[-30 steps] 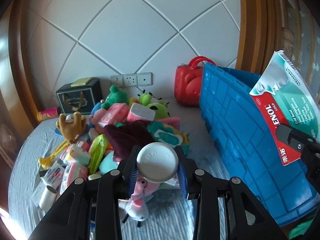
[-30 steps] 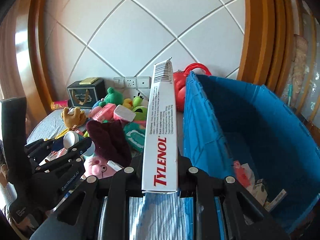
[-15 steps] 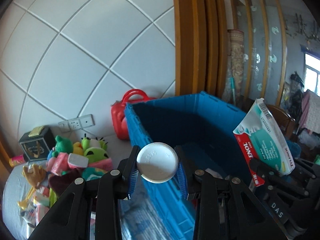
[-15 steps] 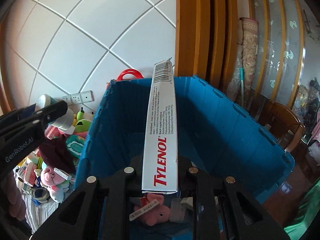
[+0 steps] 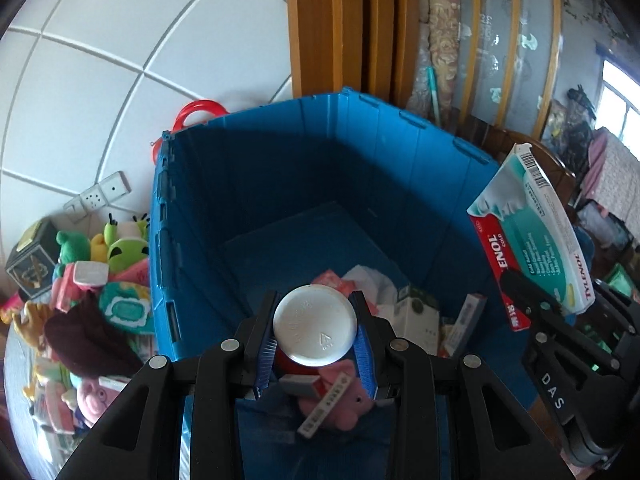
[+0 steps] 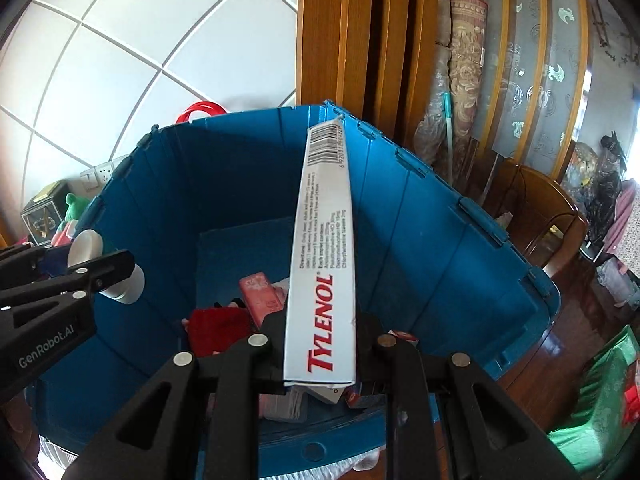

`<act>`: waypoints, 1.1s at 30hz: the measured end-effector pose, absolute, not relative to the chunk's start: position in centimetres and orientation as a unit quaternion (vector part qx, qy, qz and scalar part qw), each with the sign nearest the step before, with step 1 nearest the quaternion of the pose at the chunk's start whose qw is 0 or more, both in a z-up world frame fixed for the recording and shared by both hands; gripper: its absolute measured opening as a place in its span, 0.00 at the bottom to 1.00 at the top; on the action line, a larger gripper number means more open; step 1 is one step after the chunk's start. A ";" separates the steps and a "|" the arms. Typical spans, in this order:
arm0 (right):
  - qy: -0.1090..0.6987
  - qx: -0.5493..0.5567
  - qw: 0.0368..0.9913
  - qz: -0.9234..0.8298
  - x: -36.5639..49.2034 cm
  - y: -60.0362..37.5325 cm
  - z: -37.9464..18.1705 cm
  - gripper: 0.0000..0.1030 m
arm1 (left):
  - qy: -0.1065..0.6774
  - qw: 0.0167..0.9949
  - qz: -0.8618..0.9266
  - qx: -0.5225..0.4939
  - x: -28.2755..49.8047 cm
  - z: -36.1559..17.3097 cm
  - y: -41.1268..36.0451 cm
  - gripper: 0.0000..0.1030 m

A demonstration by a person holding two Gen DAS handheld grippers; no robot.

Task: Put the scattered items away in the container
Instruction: 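Open the left tool to drop the lid while the right tool lowers and releases the Tylenol box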

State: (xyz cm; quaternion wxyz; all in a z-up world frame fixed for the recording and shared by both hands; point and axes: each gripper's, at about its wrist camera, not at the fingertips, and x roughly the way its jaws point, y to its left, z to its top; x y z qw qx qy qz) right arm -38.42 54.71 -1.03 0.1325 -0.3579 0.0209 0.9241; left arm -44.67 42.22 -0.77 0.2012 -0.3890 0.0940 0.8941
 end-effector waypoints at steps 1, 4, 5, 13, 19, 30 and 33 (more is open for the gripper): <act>0.020 -0.364 0.131 0.922 -38.5 54.8 -1.3 0.19 | 0.095 0.199 0.892 -0.394 -44.7 -1.1 42.4 0.33; 0.015 -0.377 0.129 0.917 -38.7 54.9 -1.9 0.19 | 0.098 0.192 0.888 -0.406 -44.5 -1.8 42.8 0.33; 0.014 -0.379 0.128 0.916 -38.6 54.9 -2.1 0.19 | 0.100 0.191 0.887 -0.408 -44.4 -1.9 42.9 0.33; -0.002 -0.419 0.107 0.901 -39.4 54.8 -2.6 0.19 | 0.113 0.177 0.876 -0.434 -43.9 -2.6 43.4 0.33; -0.012 -0.442 0.104 0.891 -39.4 55.1 -3.0 0.19 | 0.109 0.174 0.873 -0.443 -43.4 -2.6 43.7 0.49; -0.014 -0.428 0.118 0.896 -38.7 55.5 -2.8 0.73 | 0.107 0.169 0.881 -0.429 -42.2 -2.1 43.6 0.77; -0.012 -0.424 0.124 0.897 -38.5 55.8 -2.4 0.73 | 0.101 0.172 0.882 -0.428 -42.1 -1.8 43.5 0.78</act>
